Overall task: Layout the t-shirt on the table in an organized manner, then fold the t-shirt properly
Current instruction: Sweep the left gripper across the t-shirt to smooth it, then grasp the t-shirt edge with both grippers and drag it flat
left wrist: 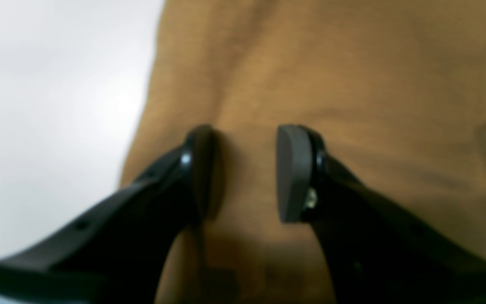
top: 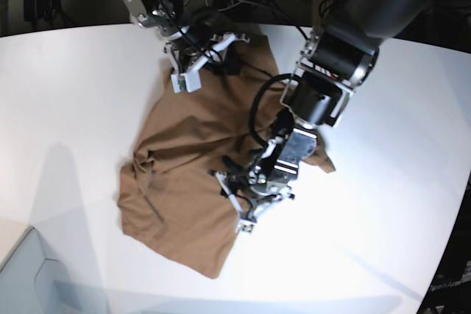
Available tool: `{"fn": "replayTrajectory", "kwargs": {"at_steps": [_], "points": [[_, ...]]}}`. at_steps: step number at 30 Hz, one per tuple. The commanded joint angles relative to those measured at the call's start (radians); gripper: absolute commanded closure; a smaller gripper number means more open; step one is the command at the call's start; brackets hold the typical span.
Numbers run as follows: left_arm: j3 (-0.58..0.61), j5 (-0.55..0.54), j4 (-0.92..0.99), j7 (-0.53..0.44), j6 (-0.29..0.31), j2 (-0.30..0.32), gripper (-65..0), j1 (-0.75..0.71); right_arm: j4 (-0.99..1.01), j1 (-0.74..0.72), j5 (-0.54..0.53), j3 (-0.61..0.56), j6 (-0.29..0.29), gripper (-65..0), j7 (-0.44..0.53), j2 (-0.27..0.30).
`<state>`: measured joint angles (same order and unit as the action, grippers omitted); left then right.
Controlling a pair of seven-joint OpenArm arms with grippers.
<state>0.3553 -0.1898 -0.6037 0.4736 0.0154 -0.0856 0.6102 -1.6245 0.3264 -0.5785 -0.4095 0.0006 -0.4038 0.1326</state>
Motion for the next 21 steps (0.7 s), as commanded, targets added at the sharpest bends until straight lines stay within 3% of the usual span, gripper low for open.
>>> {"fn": "replayTrajectory", "kwargs": {"at_steps": [1, 9, 12, 16, 21], "points": [[-0.006, 0.006, -0.005, 0.015, -0.015, 0.020, -24.3, 0.026, -0.003, -0.005, 0.002, 0.014, 0.002, -16.6, -0.001, 0.009], [-0.012, 0.003, -0.150, 0.024, -0.013, 0.174, -24.3, -0.108, 0.016, -0.008, 0.002, 0.168, 0.002, -16.8, -0.002, 0.060], [-0.074, 0.003, -0.310, 0.126, -0.012, 0.221, -24.3, -0.198, 0.051, -0.063, 0.002, 0.223, 0.002, -16.9, -0.010, 0.081], [-0.229, 0.003, -0.577, 0.291, -0.010, 0.229, -24.3, -0.335, 0.192, -0.171, 0.002, 0.275, 0.002, -17.0, -0.005, 0.101], [-0.339, 0.003, -0.888, 0.446, -0.010, 0.223, -24.3, -0.490, 0.327, -0.303, 0.001, 0.337, 0.002, -17.1, -0.002, 0.101]]}}
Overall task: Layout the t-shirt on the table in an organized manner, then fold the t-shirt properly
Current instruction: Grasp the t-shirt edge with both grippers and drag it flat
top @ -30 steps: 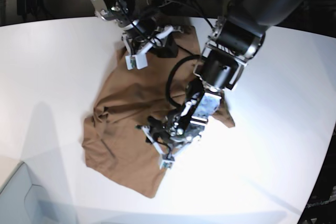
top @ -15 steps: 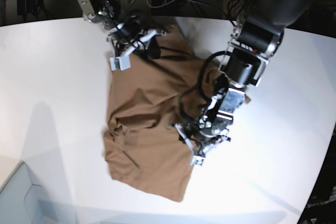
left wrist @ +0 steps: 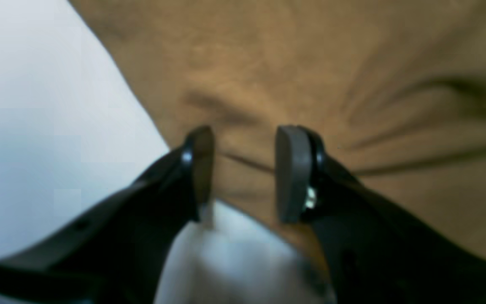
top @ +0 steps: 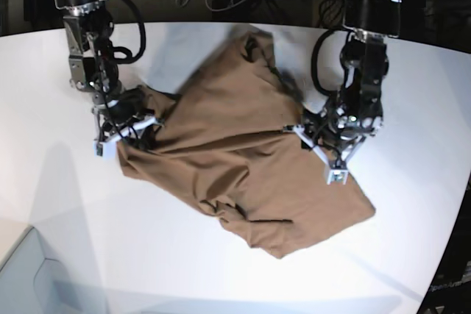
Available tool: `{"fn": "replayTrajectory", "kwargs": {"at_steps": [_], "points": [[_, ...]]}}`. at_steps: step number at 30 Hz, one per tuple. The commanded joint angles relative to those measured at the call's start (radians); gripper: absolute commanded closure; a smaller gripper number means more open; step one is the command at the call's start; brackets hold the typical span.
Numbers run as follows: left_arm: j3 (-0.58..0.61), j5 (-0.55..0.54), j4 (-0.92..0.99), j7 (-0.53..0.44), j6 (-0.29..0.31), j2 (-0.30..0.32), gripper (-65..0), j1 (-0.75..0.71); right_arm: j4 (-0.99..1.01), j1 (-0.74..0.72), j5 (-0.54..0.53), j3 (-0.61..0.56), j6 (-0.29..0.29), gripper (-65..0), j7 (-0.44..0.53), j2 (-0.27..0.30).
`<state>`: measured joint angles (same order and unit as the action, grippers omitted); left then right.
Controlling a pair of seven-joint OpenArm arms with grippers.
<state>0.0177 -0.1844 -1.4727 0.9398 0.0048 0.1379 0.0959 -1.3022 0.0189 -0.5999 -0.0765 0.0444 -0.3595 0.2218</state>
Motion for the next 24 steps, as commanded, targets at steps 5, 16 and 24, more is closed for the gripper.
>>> {"fn": "replayTrajectory", "kwargs": {"at_steps": [5, 16, 24], "points": [[-0.051, -0.002, -0.342, 0.072, 0.001, -0.001, -24.3, -0.115, -0.099, -0.035, 0.022, 0.063, -0.042, -17.1, -0.046, 0.008], [-0.207, 0.000, -0.158, 0.066, 0.001, 0.010, -24.6, 0.011, -0.515, 0.171, 0.019, 0.106, -0.042, -17.1, -0.204, -0.115], [-0.203, 0.004, 0.172, -0.158, 0.001, 0.001, -24.6, 0.204, -0.601, 0.401, 0.021, 0.088, -0.041, -17.1, -0.246, -0.241]]}}
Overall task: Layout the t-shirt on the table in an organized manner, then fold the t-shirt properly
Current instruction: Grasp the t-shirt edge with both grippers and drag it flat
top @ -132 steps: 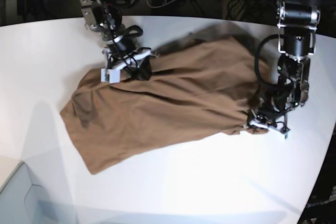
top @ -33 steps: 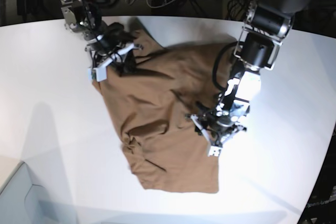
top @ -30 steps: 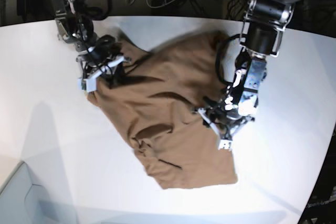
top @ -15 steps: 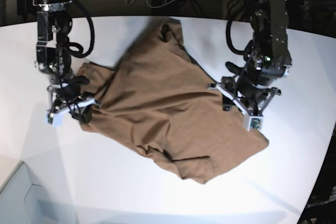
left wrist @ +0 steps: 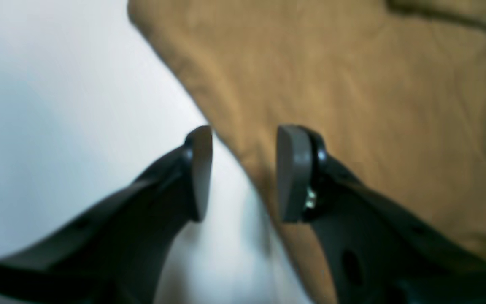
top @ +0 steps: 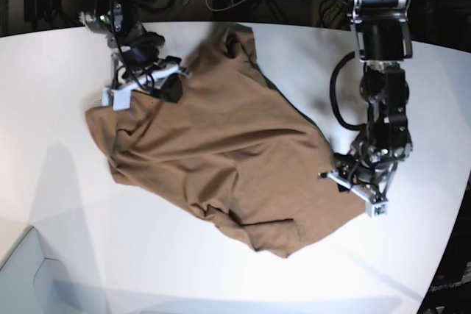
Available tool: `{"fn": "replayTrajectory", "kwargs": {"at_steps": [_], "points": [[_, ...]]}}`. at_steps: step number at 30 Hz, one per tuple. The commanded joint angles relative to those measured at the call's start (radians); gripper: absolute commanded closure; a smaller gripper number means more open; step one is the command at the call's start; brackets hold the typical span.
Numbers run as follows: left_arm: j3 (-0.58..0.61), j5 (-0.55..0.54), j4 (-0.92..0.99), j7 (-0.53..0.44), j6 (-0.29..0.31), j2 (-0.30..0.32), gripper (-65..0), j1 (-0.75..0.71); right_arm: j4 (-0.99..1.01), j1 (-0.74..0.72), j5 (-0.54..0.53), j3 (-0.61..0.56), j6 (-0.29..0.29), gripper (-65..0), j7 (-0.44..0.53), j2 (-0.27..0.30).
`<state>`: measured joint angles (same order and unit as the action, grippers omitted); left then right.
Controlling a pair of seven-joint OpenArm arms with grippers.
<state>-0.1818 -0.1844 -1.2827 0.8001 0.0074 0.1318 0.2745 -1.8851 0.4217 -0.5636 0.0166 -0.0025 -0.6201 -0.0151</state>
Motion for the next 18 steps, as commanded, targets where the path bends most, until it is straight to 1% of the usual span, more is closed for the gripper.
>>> {"fn": "replayTrajectory", "kwargs": {"at_steps": [1, 5, 8, 10, 12, 14, 18], "points": [[0.006, 0.007, 0.025, -0.044, -0.002, 0.007, -24.6, 0.050, -0.017, 0.012, -0.016, -0.020, 0.006, -17.1, 0.018, -0.003], [0.069, 0.007, 0.249, -0.130, -0.002, 0.024, -24.6, 0.145, -0.015, 0.039, -0.016, -0.074, 0.006, -17.1, 0.016, -0.001], [0.101, 0.009, 0.397, -0.195, -0.002, 0.055, -24.6, 0.174, -0.011, 0.055, -0.013, -0.125, 0.006, -17.1, 0.016, -0.001], [0.120, 0.009, 0.458, -0.236, -0.002, 0.075, -24.6, 0.176, 0.000, 0.050, -0.013, -0.149, 0.006, -17.1, 0.016, -0.001], [0.120, 0.007, 0.464, -0.250, -0.002, 0.095, -24.5, 0.168, 0.020, 0.049, -0.013, -0.151, 0.006, -17.2, 0.022, 0.000], [0.112, 0.004, 0.449, -0.238, -0.002, 0.119, -24.5, 0.131, 0.065, 0.022, -0.013, -0.151, 0.006, -17.2, 0.022, 0.000], [0.110, 0.000, 0.363, -0.204, -0.002, 0.185, -24.4, 0.052, 0.200, -0.057, -0.013, -0.152, 0.006, -17.2, 0.024, 0.036]]}}
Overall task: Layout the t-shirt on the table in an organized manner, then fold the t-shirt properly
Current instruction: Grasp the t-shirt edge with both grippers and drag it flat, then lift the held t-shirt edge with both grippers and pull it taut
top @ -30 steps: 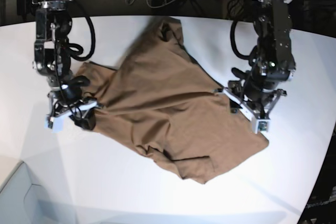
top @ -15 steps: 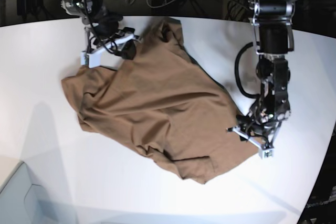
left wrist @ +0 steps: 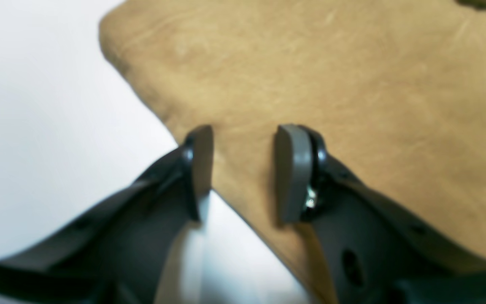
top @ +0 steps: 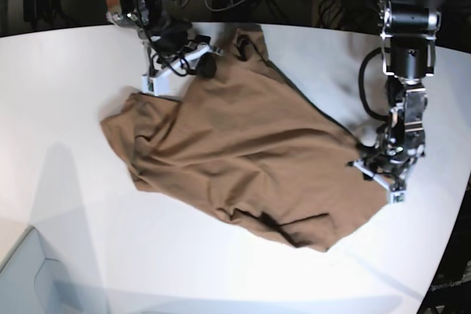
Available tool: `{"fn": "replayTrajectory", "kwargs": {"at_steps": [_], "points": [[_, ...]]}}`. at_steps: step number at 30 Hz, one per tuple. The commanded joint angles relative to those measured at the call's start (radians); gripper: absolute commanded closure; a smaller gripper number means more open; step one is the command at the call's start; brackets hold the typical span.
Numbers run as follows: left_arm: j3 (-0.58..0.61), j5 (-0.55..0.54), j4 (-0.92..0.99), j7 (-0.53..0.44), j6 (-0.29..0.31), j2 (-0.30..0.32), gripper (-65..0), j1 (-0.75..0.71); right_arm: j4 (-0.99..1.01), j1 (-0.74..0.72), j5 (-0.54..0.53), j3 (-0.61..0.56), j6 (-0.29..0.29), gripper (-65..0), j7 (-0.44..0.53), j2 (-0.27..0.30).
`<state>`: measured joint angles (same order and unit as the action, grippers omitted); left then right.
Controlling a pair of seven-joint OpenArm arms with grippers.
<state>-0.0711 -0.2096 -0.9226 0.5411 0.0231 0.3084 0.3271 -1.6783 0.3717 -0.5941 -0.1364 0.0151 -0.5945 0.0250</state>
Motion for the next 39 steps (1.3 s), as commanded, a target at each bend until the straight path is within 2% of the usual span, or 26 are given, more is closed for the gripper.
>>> {"fn": "replayTrajectory", "kwargs": {"at_steps": [1, 7, 11, 15, 21, 23, 26, 30, 32, 35, 39], "points": [[-0.005, 0.025, -0.034, 0.070, -0.019, 0.019, -24.4, -0.027, 0.022, -0.027, 0.018, 0.004, -0.011, -17.2, -0.002, -0.001], [-0.187, 0.023, -0.352, 0.213, -0.018, 0.024, -24.4, -0.240, 0.100, -0.147, 0.018, 0.011, -0.014, -17.2, -0.002, 0.074], [-0.246, 0.023, -0.553, 0.296, -0.018, -0.030, -24.4, -0.345, 0.105, -0.230, 0.018, 0.011, -0.014, -17.2, -0.002, 0.109], [-0.258, 0.025, -0.671, 0.314, -0.018, -0.062, -24.4, -0.408, 0.056, -0.271, 0.015, 0.013, -0.014, -17.2, -0.011, 0.143], [-0.261, 0.025, -0.780, 0.316, -0.018, -0.078, -24.6, -0.417, -0.130, -0.207, 0.015, 0.047, -0.014, -17.3, -0.011, 0.140], [-0.263, 0.025, -0.821, 0.327, -0.018, -0.078, -24.6, -0.425, -0.187, -0.164, 0.015, 0.065, -0.014, -20.1, -0.011, 0.137], [-0.273, 0.026, -0.887, 0.399, -0.018, -0.073, -24.7, -0.432, -0.247, -0.076, 0.015, 0.094, -0.014, -29.0, -0.003, 0.118], [-0.359, 0.025, -0.913, 0.468, -0.018, -0.081, -25.6, -0.429, -0.256, 0.022, 0.015, 0.129, -0.014, -39.0, -0.002, 0.083], [-0.408, 0.025, -0.901, 0.495, -0.018, -0.078, -31.4, -0.428, -0.256, 0.062, 0.016, 0.133, -0.014, -39.1, 0.000, 0.071], [-0.467, 0.023, -0.849, 0.517, -0.016, -0.073, -44.0, -0.425, -0.254, 0.100, 0.016, 0.133, -0.014, -39.1, 0.000, 0.069], [-0.482, 0.023, -0.814, 0.518, -0.016, -0.071, -57.7, -0.423, -0.254, 0.129, 0.018, 0.133, -0.014, -39.1, 0.000, 0.071]]}}
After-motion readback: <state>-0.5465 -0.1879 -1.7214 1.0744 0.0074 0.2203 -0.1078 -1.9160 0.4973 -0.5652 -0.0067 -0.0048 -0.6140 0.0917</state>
